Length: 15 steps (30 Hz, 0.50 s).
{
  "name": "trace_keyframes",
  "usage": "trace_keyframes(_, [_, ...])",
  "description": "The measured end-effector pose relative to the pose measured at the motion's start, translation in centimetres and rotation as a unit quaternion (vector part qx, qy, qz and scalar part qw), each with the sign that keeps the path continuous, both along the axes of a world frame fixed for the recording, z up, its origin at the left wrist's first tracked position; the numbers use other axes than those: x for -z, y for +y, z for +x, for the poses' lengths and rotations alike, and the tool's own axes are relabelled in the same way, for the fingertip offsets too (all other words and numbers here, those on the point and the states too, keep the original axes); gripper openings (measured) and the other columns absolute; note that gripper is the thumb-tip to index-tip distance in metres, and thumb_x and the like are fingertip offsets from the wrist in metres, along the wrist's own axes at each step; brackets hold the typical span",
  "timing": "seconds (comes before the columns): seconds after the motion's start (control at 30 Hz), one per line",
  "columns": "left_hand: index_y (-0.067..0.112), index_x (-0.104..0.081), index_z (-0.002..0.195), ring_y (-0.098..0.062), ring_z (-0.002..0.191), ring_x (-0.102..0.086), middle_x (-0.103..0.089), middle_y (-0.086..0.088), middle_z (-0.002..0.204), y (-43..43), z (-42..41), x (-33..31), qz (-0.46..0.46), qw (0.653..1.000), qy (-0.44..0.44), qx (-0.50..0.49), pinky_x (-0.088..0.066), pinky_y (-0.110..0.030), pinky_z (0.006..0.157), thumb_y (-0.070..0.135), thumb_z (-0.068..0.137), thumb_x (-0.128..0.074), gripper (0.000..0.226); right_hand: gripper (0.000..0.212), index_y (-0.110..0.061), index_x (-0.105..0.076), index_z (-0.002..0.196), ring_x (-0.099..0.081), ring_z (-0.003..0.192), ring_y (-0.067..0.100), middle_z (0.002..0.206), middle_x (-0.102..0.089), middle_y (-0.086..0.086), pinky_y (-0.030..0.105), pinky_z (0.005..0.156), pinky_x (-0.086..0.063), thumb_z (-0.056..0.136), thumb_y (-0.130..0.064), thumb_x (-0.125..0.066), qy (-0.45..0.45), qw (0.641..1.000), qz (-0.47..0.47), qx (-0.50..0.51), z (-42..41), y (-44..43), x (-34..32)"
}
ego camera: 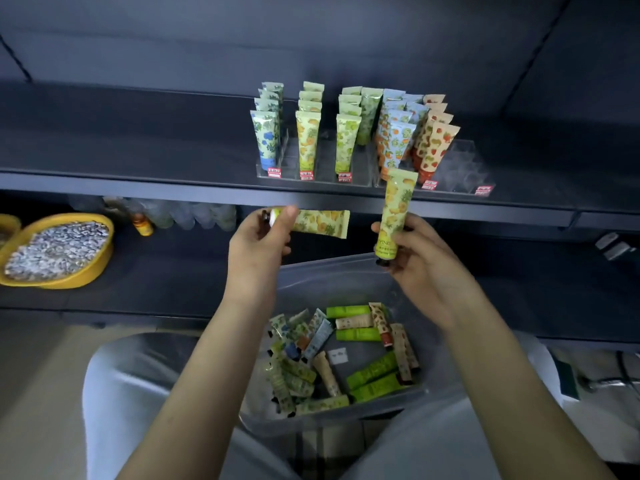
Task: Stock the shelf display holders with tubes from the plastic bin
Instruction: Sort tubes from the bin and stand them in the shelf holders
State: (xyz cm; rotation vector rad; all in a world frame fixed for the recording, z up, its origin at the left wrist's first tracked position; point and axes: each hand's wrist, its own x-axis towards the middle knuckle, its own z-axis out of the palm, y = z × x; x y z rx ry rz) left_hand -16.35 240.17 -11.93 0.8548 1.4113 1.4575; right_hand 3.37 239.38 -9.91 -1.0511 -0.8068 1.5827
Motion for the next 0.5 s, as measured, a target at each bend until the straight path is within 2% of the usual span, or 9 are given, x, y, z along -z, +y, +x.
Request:
trace_keyframes(0.07, [0.016, -0.065, 0.078, -0.005, 0.061, -0.050, -0.050, 0.014, 0.060, 0.6, 0.1, -0.6, 0.012, 1.000, -0.004, 0.006, -0.048, -0.029, 0.074, 0.044, 0.084, -0.065, 0.028, 0.011, -0.020, -0.061, 0.095, -0.061, 0.084, 0.015, 0.095, -0.071, 0.001, 0.023, 0.067, -0.049, 0.093, -0.013, -0.052, 0.010, 1.000, 0.004, 0.006, -0.2, 0.7, -0.9])
trace_keyframes(0.13, [0.006, -0.067, 0.090, -0.002, 0.061, -0.052, -0.049, 0.013, 0.060, 1.1, 0.5, -1.2, 0.021, 0.999, -0.011, 0.022, -0.051, -0.029, 0.076, 0.044, 0.086, -0.062, 0.039, 0.005, -0.018, -0.060, 0.092, -0.065, 0.082, 0.016, 0.087, -0.069, 0.000, 0.025, 0.065, -0.054, 0.092, -0.017, -0.055, 0.013, 1.000, 0.009, 0.010, -0.3, 1.4, -1.6])
trace_keyframes(0.23, [0.013, -0.066, 0.087, -0.012, 0.072, -0.056, -0.053, 0.004, 0.069, 1.6, 1.0, -1.8, 0.014, 0.997, -0.045, 0.065, -0.055, -0.033, 0.081, 0.049, 0.091, -0.052, 0.039, 0.005, -0.016, -0.058, 0.096, -0.069, 0.085, 0.018, 0.084, -0.069, -0.001, 0.032, 0.074, -0.058, 0.091, -0.015, -0.058, -0.028, 0.999, 0.039, 0.007, -0.6, 2.7, -2.5])
trace_keyframes(0.33, [0.016, -0.058, 0.086, -0.016, 0.072, -0.060, -0.058, 0.001, 0.074, 2.1, 1.0, -2.1, -0.034, 0.991, -0.066, 0.110, -0.056, -0.047, 0.082, 0.058, 0.091, -0.042, 0.046, 0.014, -0.019, -0.057, 0.102, -0.068, 0.084, 0.014, 0.089, -0.068, -0.004, 0.028, 0.074, -0.056, 0.090, -0.013, -0.060, -0.114, 0.990, 0.086, 0.005, -1.0, 4.2, -3.8])
trace_keyframes(0.43, [0.011, -0.053, 0.095, -0.017, 0.068, -0.060, -0.055, -0.002, 0.082, 2.6, 0.7, -2.2, -0.056, 0.977, -0.109, 0.174, -0.057, -0.048, 0.077, 0.044, 0.097, -0.042, 0.034, 0.014, -0.019, -0.057, 0.098, -0.065, 0.076, 0.011, 0.088, -0.069, -0.003, 0.024, 0.067, -0.050, 0.087, -0.019, -0.066, -0.187, 0.975, 0.118, 0.016, -1.3, 6.0, -5.4])
trace_keyframes(0.5, [0.011, -0.051, 0.102, -0.017, 0.071, -0.060, -0.054, -0.003, 0.088, 2.9, 0.3, -2.3, -0.056, 0.972, -0.109, 0.202, -0.056, -0.046, 0.080, 0.028, 0.098, -0.042, 0.019, 0.022, -0.009, -0.058, 0.101, -0.065, 0.077, 0.015, 0.097, -0.069, 0.009, 0.025, 0.066, -0.051, 0.086, -0.022, -0.067, -0.211, 0.968, 0.135, 0.022, -1.7, 7.3, -6.6])
